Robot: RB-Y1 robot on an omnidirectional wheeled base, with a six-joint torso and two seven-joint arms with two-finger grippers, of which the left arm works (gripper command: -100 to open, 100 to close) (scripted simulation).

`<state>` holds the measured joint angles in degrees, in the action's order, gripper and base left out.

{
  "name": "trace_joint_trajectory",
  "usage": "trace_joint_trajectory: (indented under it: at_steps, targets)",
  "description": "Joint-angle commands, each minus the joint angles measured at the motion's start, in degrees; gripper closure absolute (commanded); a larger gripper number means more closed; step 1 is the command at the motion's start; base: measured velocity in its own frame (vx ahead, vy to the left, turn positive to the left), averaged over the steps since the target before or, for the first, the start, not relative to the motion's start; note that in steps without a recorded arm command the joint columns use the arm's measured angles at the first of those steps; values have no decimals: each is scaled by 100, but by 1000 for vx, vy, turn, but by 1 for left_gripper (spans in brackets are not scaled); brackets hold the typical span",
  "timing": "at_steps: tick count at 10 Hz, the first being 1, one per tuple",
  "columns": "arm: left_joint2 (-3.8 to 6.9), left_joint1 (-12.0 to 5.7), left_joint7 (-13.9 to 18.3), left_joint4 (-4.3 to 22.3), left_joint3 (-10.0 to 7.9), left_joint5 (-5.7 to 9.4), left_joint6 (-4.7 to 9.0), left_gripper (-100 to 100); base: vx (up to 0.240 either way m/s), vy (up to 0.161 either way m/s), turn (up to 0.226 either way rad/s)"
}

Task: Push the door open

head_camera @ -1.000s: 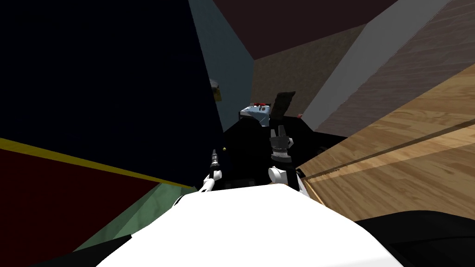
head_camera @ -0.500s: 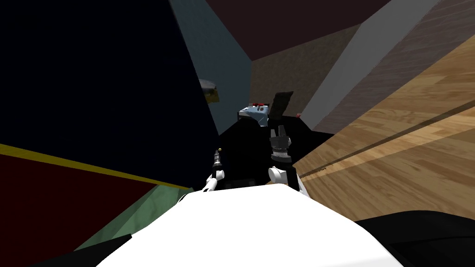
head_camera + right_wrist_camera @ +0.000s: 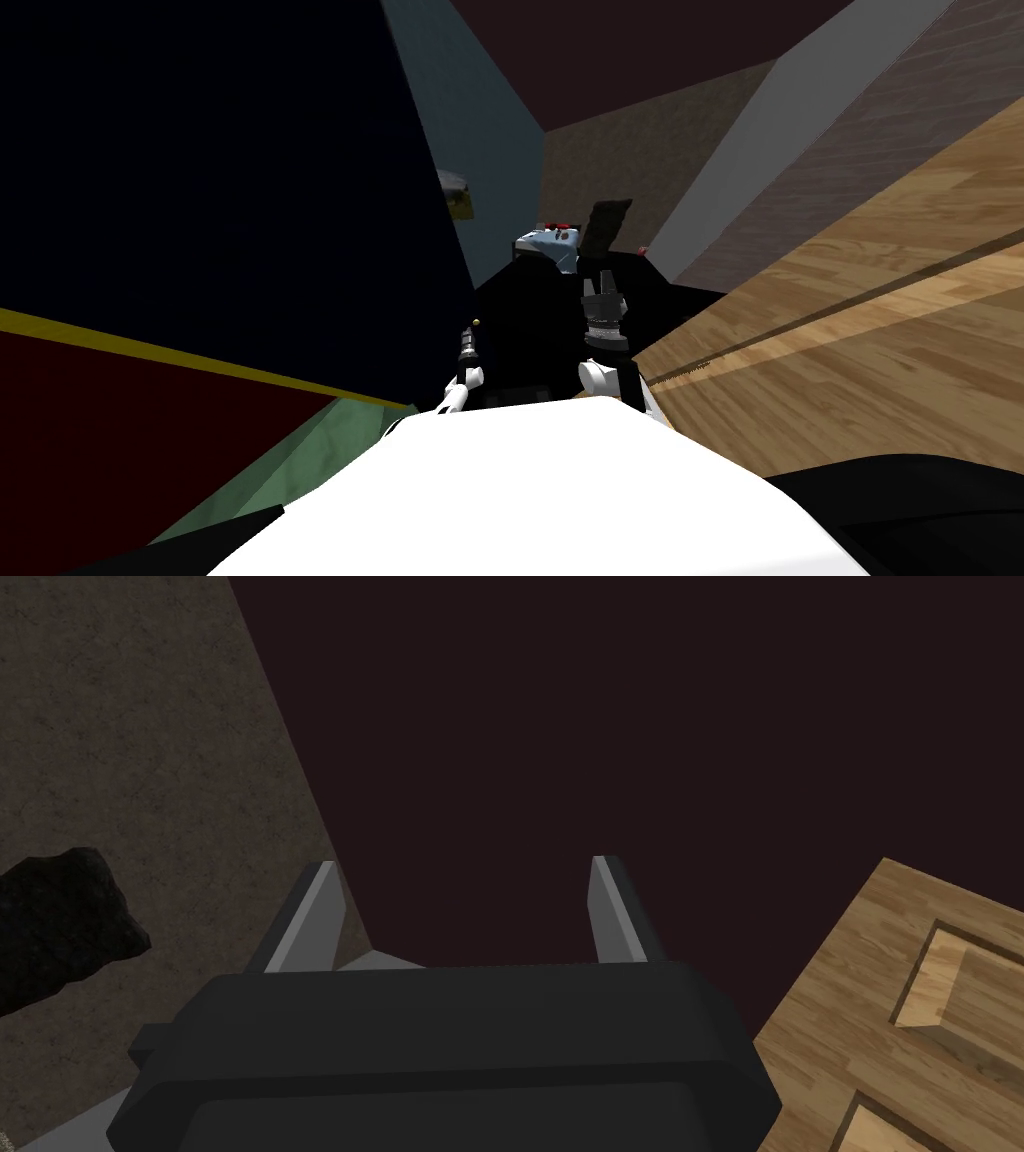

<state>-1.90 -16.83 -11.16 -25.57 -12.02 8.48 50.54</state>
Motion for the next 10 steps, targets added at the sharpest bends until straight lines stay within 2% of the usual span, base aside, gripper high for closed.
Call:
trace_joint_trajectory:
  at_steps: [1, 3, 5, 10]
  targets:
    - [148, 43, 37, -58, 140, -10, -28, -100, 24, 51, 274]
    - [297, 104, 90, -139, 337, -25, -68, -100, 58, 93, 198]
    - [403, 164, 141, -219, 529, -39, -107, -100, 35, 87, 181]
    - [533, 315, 271, -421, 1018, -76, -206, -100, 42, 50, 205]
